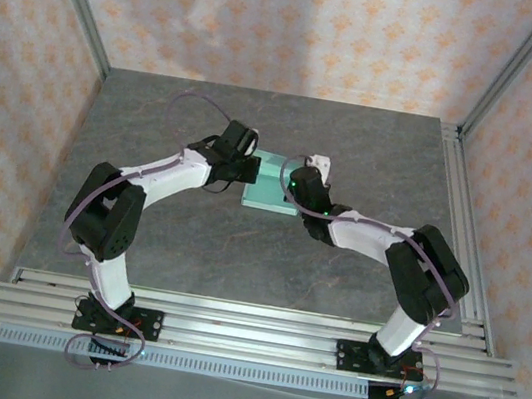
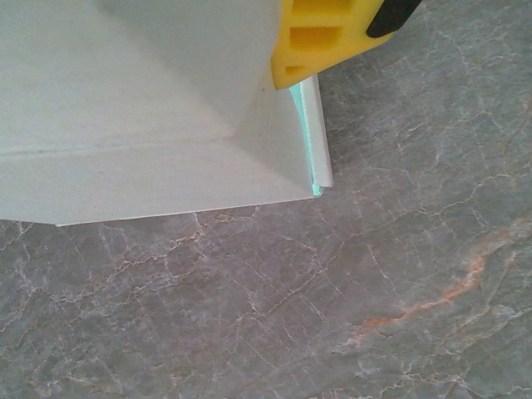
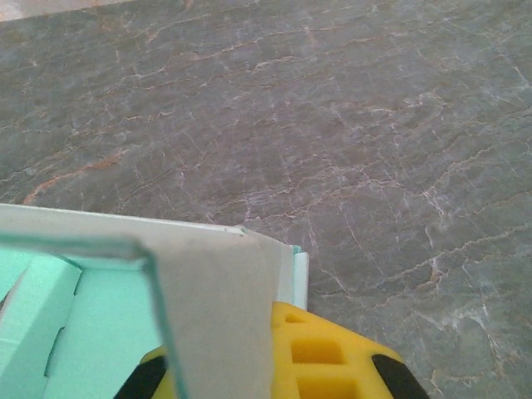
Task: Fold the paper box
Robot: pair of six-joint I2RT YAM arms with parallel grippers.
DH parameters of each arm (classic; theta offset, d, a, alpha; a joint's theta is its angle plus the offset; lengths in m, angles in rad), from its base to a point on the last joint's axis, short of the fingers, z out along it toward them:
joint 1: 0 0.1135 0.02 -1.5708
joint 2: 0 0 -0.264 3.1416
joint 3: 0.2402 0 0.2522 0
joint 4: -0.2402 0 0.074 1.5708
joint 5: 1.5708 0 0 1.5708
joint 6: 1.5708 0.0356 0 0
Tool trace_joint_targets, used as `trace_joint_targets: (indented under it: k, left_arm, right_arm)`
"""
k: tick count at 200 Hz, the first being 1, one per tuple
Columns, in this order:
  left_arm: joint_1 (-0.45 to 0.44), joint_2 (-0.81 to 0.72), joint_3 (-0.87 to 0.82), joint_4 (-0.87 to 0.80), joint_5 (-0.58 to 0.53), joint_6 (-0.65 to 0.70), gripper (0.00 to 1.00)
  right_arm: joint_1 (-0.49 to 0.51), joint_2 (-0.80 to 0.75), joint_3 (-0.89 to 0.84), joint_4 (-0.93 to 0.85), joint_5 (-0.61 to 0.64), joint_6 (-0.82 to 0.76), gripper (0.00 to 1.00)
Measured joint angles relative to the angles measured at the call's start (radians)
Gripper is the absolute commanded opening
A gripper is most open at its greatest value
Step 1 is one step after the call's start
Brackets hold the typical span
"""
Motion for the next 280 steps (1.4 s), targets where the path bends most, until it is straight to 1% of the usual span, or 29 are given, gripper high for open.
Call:
trace_joint_targets:
  k: [74,117,167,206,240,262,280]
  left_arm:
    - [-0.02,-0.019,-0.105,0.145,-0.015,-0.025,0.0]
    - [-0.027,-0.042,-0.164,0.206,-0.025,-0.027,0.0]
    - [-0.033,-0.071,-0.236,0.278,-0.041,-0.033,0.0]
    - [-0.044,-0.076,-0.266,0.317,-0.065,-0.033,0.0]
    - [-0.047,-0.076,-0.267,0.32,-0.081,-0.029,0.0]
    - [-0.05,-0.076,-0.267,0.317,-0.095,-0.024,0.0]
    - [-0.052,-0.076,-0.266,0.314,-0.101,-0.021,0.0]
  right_arm:
    - [0.037,-0.003,-0.157,0.277,0.074,-0.013,0.0]
    - [0.072,0.027,-0.222,0.431,0.128,-0.043,0.0]
    - [0.096,0.055,-0.272,0.563,0.155,-0.081,0.05]
    - [0.098,0.055,-0.286,0.619,0.14,-0.107,0.2]
    - [0.102,0.04,-0.289,0.637,0.111,-0.127,0.4]
    - [0.104,0.009,-0.299,0.648,0.094,-0.141,0.59]
    - [0.104,-0.025,-0.318,0.652,0.084,-0.159,0.69]
